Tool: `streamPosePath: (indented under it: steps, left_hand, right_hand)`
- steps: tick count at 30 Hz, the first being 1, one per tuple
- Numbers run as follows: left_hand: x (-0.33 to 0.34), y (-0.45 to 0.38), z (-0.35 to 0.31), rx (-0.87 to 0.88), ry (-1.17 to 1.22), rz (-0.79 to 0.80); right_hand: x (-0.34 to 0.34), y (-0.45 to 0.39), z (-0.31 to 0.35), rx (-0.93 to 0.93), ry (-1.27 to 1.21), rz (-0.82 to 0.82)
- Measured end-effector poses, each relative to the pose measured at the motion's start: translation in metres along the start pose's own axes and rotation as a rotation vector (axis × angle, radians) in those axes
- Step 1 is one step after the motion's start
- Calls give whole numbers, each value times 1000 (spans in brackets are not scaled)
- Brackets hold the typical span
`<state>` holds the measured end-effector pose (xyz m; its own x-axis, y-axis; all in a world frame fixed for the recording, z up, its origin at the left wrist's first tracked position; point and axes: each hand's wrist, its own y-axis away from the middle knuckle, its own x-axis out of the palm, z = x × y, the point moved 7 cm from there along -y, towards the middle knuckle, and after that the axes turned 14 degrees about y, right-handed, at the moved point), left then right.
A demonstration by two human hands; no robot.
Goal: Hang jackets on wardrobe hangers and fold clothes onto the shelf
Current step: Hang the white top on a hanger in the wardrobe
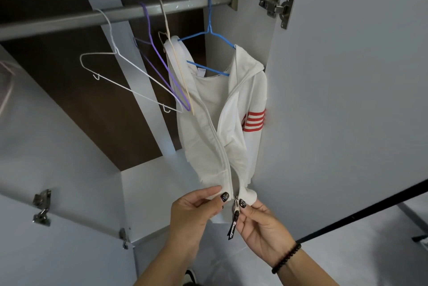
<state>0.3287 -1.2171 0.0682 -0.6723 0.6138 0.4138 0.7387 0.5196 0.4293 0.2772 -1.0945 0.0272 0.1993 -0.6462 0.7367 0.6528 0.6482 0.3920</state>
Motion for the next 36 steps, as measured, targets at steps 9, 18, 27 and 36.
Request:
streamPosePath:
  steps: [9, 18, 27, 36]
  left_hand:
    - [5, 6, -7, 70, -15, 11]
    - [9, 2, -6, 103, -91, 70]
    - [10, -9, 0, 80, -205, 131]
    - [-1, -24, 0, 84, -488, 212]
  right_hand:
    - [0, -2, -2, -2, -11, 0]
    - [-6, -4, -1, -4, -29, -73]
    - [-8, -6, 3, -34, -61, -222]
    - [-9, -5, -4, 161, 200, -332]
